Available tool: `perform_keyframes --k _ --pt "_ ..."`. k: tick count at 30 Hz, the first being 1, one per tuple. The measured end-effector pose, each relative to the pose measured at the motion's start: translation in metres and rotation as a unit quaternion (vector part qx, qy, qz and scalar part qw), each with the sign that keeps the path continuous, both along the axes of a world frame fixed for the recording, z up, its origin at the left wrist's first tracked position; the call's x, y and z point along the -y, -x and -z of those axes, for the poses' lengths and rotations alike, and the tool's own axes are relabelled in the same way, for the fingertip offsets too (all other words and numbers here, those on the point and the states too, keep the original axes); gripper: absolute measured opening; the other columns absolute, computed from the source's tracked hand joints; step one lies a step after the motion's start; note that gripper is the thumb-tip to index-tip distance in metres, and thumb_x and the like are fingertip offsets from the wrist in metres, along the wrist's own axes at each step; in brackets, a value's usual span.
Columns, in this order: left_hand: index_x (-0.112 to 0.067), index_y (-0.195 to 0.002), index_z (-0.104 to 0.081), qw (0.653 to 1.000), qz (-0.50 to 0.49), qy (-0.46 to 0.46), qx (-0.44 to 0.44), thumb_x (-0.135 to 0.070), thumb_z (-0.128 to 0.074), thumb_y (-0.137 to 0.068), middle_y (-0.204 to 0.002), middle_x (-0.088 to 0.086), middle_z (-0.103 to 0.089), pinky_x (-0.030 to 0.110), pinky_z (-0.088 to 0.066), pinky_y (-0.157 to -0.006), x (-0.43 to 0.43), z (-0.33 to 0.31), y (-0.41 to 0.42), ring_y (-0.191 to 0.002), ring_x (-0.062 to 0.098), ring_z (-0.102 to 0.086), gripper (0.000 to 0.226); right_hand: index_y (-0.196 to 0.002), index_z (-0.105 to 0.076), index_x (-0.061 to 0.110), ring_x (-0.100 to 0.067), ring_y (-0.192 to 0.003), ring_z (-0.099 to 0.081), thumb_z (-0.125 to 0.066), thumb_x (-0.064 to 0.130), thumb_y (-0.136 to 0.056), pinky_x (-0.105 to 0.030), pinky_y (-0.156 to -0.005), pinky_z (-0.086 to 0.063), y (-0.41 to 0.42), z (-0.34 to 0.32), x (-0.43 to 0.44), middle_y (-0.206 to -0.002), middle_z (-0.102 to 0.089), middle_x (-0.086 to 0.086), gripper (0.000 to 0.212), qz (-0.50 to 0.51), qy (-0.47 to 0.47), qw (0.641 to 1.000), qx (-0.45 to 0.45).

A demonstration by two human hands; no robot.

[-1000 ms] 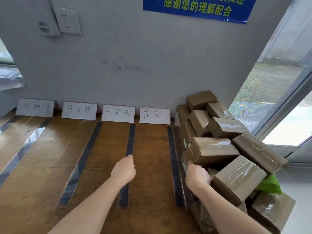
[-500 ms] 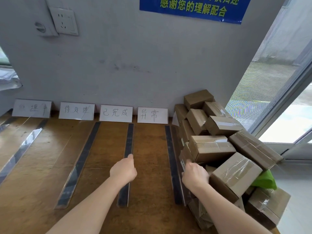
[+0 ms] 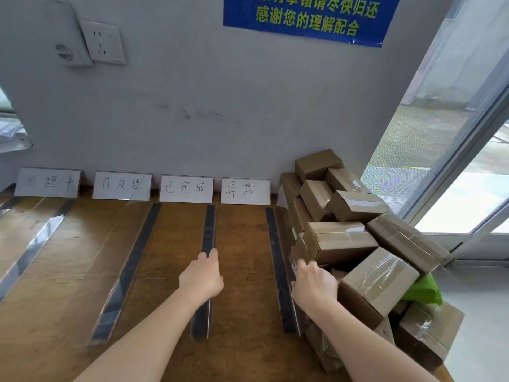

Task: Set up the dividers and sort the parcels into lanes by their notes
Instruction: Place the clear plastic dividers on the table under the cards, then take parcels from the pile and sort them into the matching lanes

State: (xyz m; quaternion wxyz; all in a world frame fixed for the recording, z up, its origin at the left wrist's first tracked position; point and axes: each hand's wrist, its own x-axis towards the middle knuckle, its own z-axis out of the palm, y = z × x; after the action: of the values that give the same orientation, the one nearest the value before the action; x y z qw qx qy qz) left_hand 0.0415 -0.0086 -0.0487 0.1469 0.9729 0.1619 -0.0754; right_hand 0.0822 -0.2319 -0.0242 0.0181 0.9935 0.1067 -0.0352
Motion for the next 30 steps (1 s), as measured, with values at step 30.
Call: perform_keyframes --k 30 --pt "-0.019 -0.145 -0.039 0.946 0.257 -0.106 0.166 -0.037 -0.053 -0.097 -0.144 0.007 -0.046 0.040 -0.043 -0.104 0.131 -0.110 -0.043 -0.132 0.026 -0.044 0.053 -0.128 -0.053 0.020 -0.026 -0.118 -0.054 -0.052 0.043 -0.094 -0.037 -0.092 -0.048 -0.005 -0.100 0.138 -0.127 -0.058 -0.005 0.041 0.110 0.015 0.985 0.131"
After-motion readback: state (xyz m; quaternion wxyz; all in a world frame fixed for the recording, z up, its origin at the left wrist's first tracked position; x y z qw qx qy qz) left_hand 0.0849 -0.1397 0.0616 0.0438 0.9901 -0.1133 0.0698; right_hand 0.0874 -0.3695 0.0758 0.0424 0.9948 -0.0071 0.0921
